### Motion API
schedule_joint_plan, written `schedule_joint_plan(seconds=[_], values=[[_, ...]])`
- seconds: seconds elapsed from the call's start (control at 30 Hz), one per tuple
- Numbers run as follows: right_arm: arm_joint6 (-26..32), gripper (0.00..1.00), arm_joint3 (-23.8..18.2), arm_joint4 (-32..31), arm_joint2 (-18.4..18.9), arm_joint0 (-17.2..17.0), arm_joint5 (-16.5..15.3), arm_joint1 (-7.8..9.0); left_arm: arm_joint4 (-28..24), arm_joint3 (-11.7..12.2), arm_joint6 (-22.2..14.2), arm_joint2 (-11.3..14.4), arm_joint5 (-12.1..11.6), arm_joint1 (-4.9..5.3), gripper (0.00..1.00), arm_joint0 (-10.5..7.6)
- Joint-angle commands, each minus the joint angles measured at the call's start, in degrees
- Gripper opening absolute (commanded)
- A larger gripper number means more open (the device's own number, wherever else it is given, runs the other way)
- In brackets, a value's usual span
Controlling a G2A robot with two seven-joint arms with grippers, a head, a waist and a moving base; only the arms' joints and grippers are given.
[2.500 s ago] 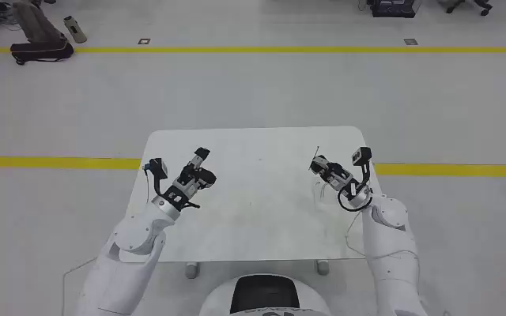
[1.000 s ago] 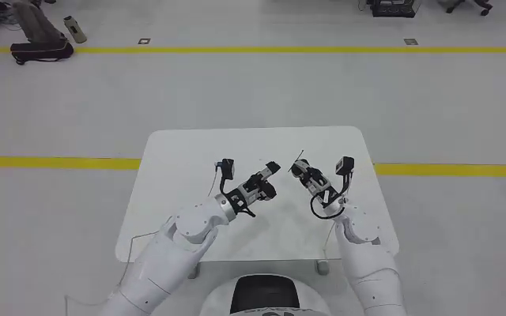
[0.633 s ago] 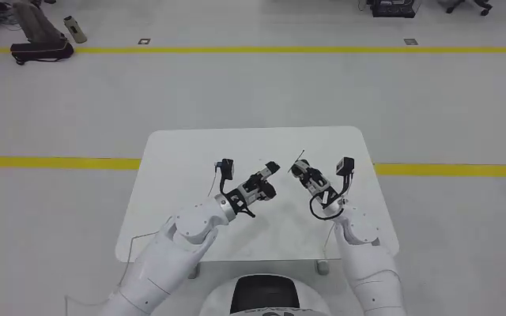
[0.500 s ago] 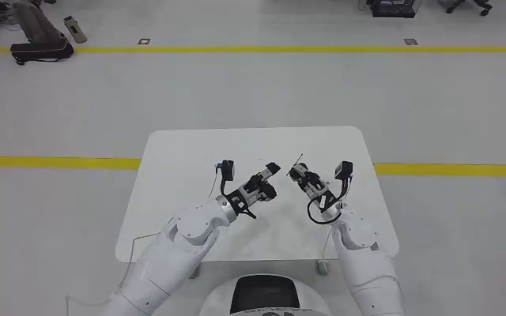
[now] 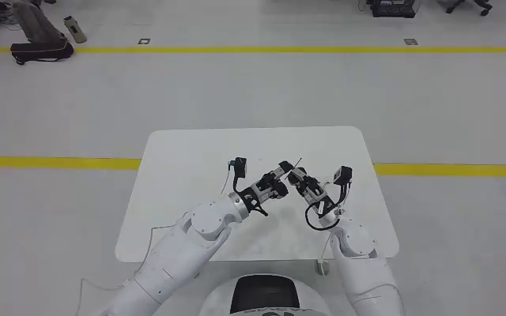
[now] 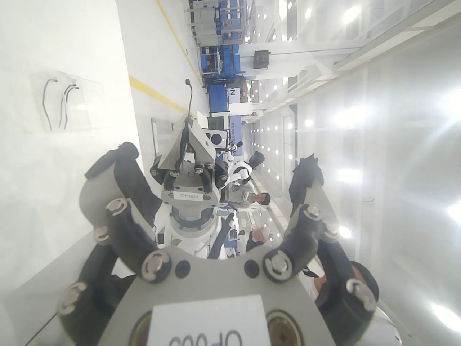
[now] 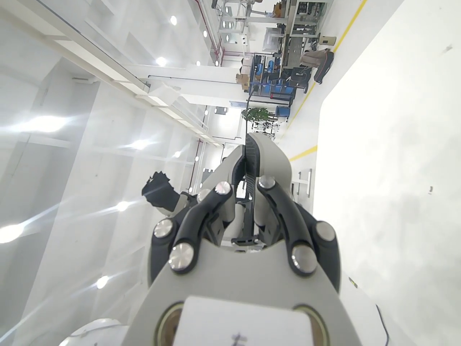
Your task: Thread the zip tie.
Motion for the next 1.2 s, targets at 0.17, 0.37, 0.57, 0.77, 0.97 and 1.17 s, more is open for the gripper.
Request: schedule_joint_plan(seconds=[0.17,0.37,0.57,0.77,0.97,1.17], values=[[-2.2,0.00,-0.7,-1.9,-0.7,-0.4,0.0,0.28,0.6,0.0,0.5,-0.6,-0.1,0.17,1.00,0.48],[-3.1,0.00,-1.3,-2.5,-1.4,-0.9,0.0,0.52,1.5,-0.4,1.3,-1.0,-0.6,0.27,1.00,0.71],[-3.8,0.00,-1.4,-3.0,-1.5,-0.9,0.2,0.59,1.6,-0.5,1.6,-1.0,-0.5,0.26,1.00,0.86],[-4.3,0.00,-2.4,-2.2,-1.9,-1.9,0.0,1.02,2.8,-1.4,1.7,-2.0,-0.1,0.57,1.00,1.32],[-4.3,0.00,-2.4,-2.2,-1.9,-1.9,0.0,1.02,2.8,-1.4,1.7,-2.0,-0.1,0.57,1.00,1.32],[-7.0,0.00,-2.9,-4.9,-2.6,-2.1,0.0,1.39,3.7,-1.9,1.7,-2.2,0.2,0.74,0.98,1.88]])
